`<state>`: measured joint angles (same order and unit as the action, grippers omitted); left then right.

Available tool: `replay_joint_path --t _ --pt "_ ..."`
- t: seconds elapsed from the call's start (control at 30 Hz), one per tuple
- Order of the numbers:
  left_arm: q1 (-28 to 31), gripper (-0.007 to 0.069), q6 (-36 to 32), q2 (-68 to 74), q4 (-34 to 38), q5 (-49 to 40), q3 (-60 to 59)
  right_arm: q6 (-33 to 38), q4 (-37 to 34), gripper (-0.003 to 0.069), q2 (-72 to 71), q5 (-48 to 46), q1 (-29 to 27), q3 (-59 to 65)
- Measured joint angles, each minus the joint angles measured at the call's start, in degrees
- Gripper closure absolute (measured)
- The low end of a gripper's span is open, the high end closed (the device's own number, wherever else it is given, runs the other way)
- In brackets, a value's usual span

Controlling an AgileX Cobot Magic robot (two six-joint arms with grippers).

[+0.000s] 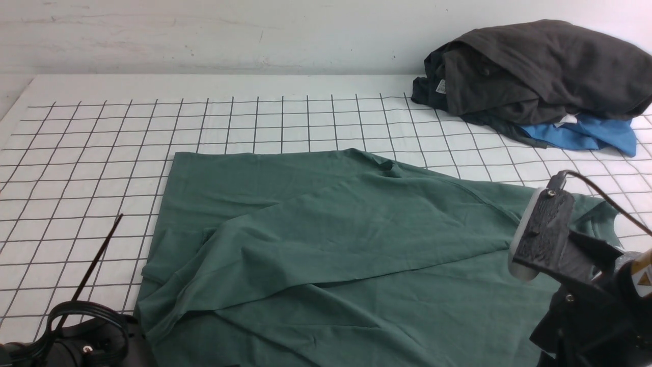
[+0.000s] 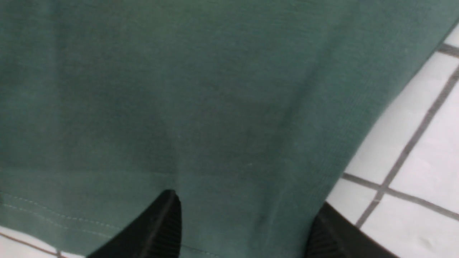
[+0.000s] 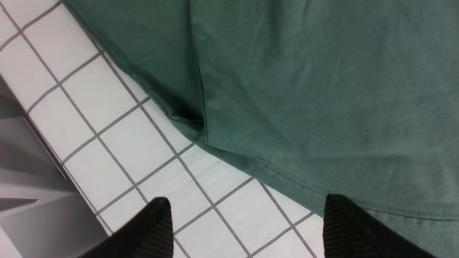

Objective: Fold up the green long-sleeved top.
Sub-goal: Use both arms simultaneously to clamp the lower edge of the clothing fabric

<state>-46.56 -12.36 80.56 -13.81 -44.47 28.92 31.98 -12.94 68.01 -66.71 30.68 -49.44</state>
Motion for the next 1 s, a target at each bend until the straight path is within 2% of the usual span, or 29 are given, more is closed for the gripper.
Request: replay_joint_path --t 0.1,0.17,0.3,0.33,0.37,0.5,0.77,1.0 --pt "0.0 0.0274 0.0 0.0 -0.2 0.3 0.0 0.0 0.0 0.0144 0.0 0.1 0.0 0.0" --pt "0.0 0.0321 0.3 0.0 -0.2 0.8 0.0 0.0 -0.1 0.0144 0.0 0.1 0.0 0.0" --pt "0.0 0.0438 1.0 0.0 0.0 0.9 0.0 0.0 -0.5 0.0144 0.0 0.1 0.0 0.0" --pt "0.0 0.0444 1.1 0.0 0.1 0.9 0.0 0.0 -0.5 0.0144 0.0 0.1 0.0 0.0" --pt "0.0 0.0505 1.8 0.0 0.3 0.9 0.0 0.0 -0.4 0.0144 0.0 0.1 0.0 0.0" --pt "0.0 0.0608 3.1 0.0 0.4 0.6 0.2 0.0 1.3 0.0144 0.0 0.1 0.0 0.0" --pt "0.7 0.0618 3.3 0.0 0.8 -9.7 4.8 1.2 10.8 0.0144 0.7 1.5 0.0 0.0" --pt "5.6 0.0618 0.6 0.0 4.0 -11.1 5.1 1.2 15.7 0.0144 6.7 2.3 0.0 1.4"
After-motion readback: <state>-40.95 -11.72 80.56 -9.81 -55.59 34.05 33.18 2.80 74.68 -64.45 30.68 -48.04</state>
